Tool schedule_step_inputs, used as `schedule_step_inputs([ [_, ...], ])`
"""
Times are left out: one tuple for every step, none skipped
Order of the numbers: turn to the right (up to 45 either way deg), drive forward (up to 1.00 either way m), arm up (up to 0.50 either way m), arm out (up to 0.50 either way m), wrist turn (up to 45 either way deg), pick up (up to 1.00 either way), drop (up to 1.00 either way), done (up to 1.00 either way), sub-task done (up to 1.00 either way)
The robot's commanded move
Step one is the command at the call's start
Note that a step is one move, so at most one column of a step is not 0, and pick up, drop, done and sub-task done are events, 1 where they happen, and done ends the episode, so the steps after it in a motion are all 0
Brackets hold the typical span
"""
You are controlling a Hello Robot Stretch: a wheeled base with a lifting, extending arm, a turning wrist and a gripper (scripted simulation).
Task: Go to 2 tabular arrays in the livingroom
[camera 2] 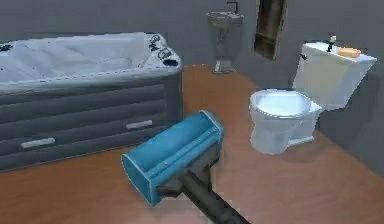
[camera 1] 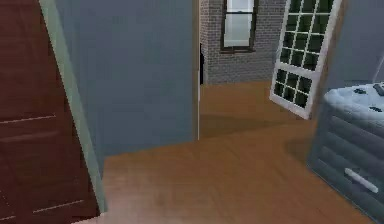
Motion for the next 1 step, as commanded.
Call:
schedule_step_inputs([
  [-33.0,0.00,0.00,0.00,0.0,0.00,0.00,0.00,0.00],
])
